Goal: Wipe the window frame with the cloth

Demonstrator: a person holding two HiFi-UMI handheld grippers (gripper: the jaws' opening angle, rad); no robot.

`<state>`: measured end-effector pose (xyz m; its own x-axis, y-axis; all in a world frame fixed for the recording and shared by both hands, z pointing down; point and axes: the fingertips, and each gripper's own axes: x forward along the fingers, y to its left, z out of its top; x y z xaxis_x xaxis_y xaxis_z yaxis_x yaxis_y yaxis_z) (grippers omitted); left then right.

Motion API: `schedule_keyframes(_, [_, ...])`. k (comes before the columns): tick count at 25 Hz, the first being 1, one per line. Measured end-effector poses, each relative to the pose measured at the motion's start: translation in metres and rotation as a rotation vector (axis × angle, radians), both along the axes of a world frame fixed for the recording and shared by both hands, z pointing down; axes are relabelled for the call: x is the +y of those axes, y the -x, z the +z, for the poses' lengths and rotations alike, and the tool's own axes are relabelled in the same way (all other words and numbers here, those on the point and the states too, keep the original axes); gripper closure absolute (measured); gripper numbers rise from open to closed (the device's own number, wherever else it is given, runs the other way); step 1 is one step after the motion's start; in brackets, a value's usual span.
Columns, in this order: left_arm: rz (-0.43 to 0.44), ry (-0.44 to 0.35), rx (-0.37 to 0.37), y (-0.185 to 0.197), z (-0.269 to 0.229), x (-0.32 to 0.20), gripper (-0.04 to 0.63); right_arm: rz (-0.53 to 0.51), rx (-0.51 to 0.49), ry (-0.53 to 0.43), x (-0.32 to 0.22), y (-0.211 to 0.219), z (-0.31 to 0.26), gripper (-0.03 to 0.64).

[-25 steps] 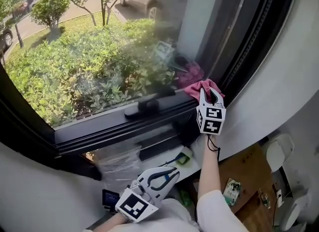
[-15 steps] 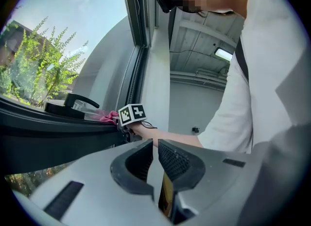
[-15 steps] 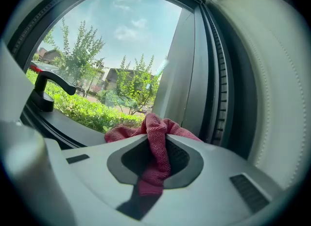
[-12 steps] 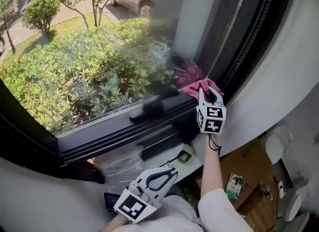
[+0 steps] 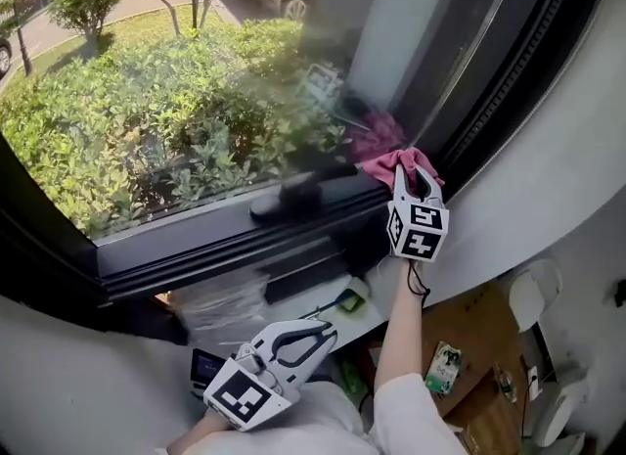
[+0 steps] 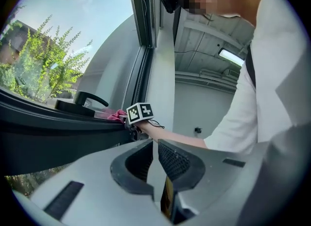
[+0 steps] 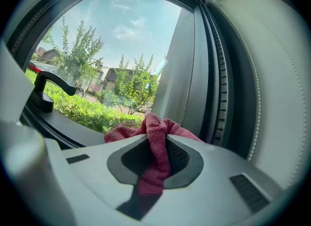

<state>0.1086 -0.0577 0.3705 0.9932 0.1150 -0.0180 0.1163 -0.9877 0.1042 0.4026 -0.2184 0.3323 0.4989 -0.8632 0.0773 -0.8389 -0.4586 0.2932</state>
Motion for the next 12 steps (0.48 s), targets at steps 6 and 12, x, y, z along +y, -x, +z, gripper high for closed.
schedule_keyframes(6, [-0.030,0.009,0.012,0.001,-0.002,-0.005,0.554,-0.006,-0.002,0.013,-0.001,0.008,0.001,0.557])
schedule_keyframes(12, [-0.007,0.002,0.005,0.001,-0.005,0.001,0.554,-0.005,0.001,0.003,-0.003,0.019,0.002,0.557])
